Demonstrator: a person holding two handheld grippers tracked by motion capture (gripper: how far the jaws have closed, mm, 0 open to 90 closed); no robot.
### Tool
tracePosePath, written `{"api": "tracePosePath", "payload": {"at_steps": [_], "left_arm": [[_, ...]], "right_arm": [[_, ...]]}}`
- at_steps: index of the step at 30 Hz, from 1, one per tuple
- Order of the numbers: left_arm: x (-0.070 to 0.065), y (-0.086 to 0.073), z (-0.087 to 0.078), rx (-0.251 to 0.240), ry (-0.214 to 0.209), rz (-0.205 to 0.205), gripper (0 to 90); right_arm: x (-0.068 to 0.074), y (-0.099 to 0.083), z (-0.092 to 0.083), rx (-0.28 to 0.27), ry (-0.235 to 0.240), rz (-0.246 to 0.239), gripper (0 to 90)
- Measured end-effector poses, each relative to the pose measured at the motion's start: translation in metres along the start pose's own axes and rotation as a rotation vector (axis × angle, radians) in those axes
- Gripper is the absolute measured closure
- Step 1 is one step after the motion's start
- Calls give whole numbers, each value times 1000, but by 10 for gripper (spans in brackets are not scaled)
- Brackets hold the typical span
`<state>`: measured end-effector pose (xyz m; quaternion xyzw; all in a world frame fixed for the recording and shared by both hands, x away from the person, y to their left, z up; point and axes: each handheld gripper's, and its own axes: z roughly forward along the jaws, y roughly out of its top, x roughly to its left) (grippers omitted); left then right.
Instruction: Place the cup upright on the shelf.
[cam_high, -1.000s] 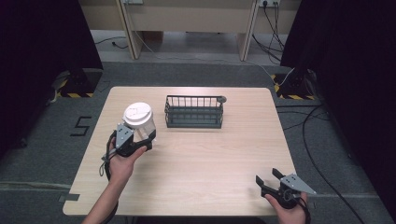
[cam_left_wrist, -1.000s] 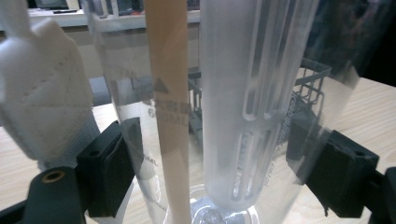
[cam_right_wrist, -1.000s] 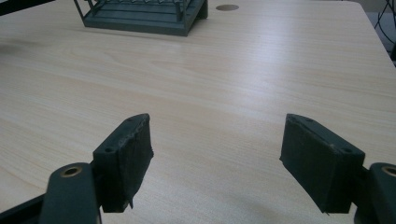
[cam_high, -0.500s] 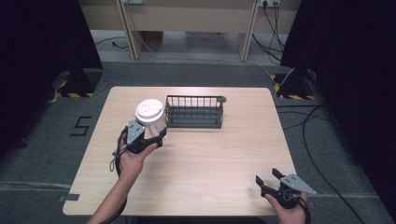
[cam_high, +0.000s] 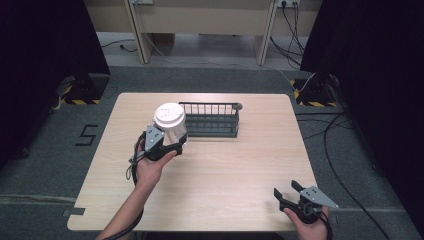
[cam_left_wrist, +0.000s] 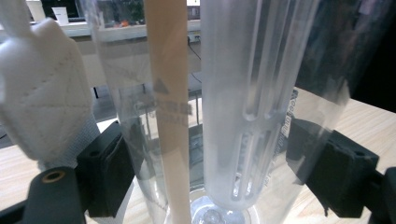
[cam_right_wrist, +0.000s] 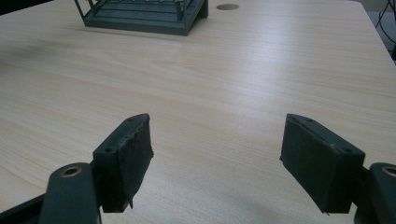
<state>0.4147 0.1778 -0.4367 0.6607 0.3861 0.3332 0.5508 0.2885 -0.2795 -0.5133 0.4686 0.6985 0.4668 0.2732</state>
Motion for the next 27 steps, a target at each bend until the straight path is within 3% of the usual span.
{"api": "tracePosePath", "payload": {"at_steps": [27], "left_arm": [[-12, 21, 28, -6, -38, 15, 179]], "right_arm": [[0, 0, 0, 0, 1, 6, 252]]}}
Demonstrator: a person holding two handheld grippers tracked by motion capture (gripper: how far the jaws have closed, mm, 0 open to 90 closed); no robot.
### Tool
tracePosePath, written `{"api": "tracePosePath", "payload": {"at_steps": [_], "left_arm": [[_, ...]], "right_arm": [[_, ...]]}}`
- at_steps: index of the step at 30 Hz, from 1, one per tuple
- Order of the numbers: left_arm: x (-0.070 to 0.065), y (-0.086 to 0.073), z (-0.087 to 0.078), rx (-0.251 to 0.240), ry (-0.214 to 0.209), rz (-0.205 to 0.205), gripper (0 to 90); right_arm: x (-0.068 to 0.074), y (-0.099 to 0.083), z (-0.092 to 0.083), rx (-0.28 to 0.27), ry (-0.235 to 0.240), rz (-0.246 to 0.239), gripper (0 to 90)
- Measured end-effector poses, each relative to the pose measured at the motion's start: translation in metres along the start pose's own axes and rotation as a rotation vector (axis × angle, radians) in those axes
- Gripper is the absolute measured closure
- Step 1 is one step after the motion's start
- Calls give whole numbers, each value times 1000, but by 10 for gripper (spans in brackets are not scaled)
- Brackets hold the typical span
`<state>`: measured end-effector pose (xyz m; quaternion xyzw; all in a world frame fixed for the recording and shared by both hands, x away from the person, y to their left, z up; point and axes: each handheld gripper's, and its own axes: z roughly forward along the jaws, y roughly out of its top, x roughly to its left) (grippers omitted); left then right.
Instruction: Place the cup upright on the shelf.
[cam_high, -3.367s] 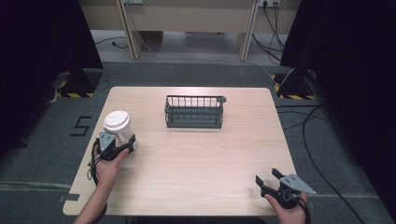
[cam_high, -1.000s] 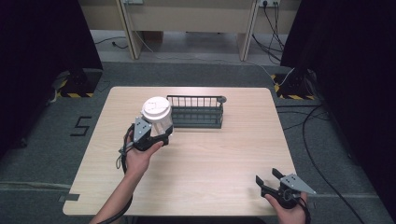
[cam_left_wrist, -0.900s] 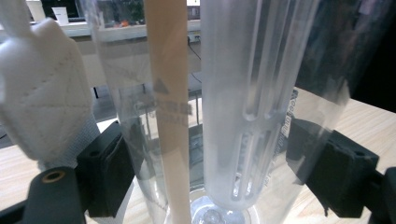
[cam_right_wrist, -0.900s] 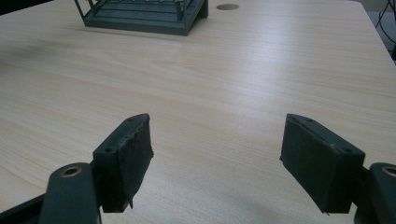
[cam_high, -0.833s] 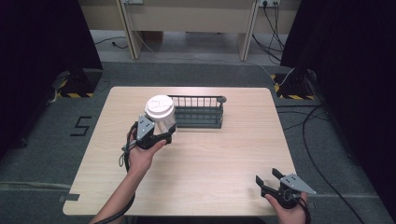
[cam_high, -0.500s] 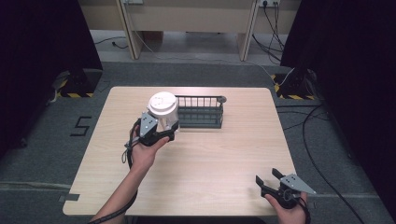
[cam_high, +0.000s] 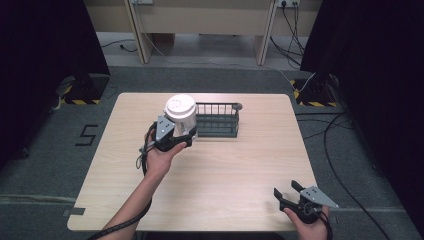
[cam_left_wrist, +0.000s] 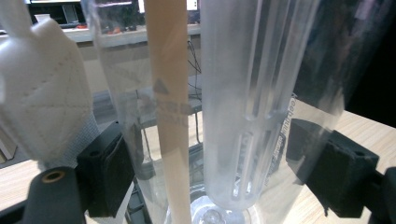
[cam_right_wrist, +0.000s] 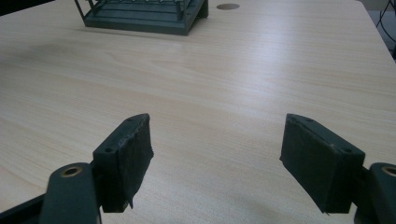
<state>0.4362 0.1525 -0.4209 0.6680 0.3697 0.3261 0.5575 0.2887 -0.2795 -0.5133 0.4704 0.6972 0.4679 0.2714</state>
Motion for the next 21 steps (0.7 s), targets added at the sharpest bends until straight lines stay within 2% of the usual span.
{"api": "tracePosePath", "payload": {"at_steps": [21], "left_arm": [[-7, 12, 21, -3, -16, 8, 179]], "right_arm": [[0, 0, 0, 0, 1, -2, 252]]}}
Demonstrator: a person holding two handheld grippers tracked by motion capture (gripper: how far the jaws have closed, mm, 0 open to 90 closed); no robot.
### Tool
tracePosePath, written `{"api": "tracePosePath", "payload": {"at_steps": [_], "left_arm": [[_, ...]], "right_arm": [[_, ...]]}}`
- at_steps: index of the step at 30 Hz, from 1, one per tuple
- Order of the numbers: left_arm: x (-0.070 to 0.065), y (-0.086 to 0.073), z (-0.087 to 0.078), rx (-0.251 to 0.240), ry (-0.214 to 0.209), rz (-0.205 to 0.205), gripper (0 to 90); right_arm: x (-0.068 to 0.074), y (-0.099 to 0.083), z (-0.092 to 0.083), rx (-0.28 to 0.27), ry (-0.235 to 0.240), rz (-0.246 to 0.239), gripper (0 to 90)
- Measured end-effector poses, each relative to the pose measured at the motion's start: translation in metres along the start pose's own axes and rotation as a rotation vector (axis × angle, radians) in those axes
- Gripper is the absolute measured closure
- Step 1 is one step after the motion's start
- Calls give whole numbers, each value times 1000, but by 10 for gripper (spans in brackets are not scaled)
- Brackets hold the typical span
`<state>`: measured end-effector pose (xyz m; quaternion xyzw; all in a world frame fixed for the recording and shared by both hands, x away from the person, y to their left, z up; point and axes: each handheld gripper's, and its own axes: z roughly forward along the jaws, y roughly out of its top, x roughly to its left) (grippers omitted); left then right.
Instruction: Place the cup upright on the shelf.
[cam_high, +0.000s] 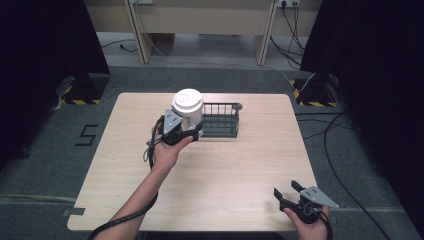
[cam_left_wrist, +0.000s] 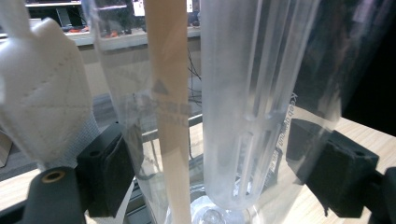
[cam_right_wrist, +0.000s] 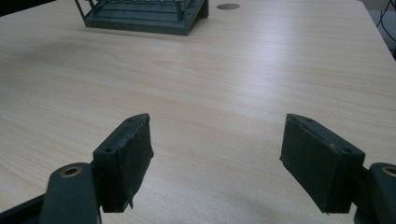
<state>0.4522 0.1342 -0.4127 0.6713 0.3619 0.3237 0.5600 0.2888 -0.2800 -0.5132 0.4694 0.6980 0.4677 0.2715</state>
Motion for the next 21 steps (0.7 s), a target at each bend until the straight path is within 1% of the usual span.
{"api": "tracePosePath", "payload": {"at_steps": [10, 21], "left_arm": [[-6, 6, 15, 4, -11, 9, 178], [-7, 14, 26, 5, -14, 18, 178]], "right_arm": [[0, 0, 0, -2, 2, 2, 252], [0, 0, 0, 0, 2, 2, 252]]}}
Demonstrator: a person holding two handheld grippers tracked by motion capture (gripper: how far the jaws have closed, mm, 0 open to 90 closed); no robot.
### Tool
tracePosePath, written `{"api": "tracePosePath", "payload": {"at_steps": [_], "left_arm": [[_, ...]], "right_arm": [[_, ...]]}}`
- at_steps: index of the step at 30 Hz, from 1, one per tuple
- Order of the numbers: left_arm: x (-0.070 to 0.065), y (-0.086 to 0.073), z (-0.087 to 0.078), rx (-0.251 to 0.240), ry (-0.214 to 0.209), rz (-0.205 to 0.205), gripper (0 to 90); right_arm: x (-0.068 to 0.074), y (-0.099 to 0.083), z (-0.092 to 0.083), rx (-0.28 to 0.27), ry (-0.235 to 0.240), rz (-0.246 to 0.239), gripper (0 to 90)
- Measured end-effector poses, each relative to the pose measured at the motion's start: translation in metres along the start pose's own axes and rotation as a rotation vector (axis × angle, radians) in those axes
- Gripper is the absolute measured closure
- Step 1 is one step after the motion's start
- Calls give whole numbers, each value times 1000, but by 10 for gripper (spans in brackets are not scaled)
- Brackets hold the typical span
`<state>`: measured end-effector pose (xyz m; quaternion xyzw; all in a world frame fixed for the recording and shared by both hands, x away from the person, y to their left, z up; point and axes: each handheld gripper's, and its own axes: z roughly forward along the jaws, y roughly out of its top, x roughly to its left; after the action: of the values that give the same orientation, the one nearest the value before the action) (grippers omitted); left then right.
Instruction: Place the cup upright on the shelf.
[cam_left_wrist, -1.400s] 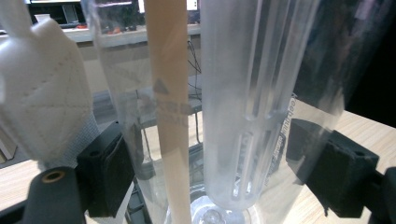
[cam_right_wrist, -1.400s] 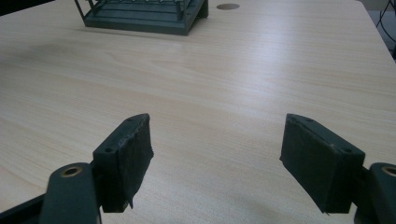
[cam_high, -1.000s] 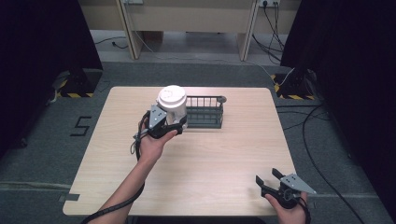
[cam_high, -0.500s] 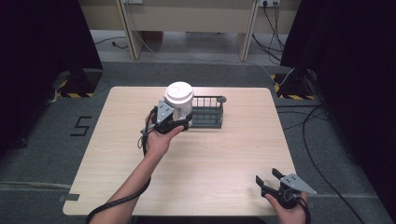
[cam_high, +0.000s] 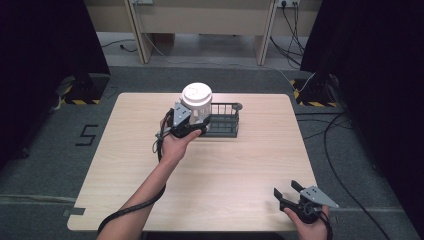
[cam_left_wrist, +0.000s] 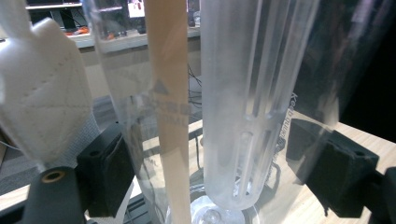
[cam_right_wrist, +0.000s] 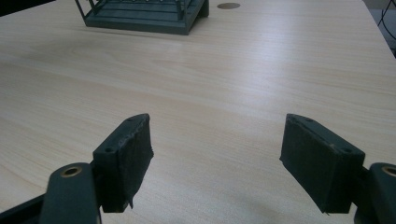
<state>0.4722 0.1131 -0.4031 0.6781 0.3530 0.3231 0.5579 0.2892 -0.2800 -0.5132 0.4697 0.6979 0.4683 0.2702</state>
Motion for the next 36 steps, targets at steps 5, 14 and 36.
{"api": "tracePosePath", "payload": {"at_steps": [5, 14, 36], "left_arm": [[-2, 4, 8, 2, -2, 2, 179], [-5, 11, 22, 8, -12, 0, 178], [2, 16, 63, 29, 26, -18, 178]], "right_arm": [[0, 0, 0, 2, 3, 8, 252], [-1, 0, 0, 1, 2, 11, 251], [0, 0, 0, 2, 5, 4, 252]]}}
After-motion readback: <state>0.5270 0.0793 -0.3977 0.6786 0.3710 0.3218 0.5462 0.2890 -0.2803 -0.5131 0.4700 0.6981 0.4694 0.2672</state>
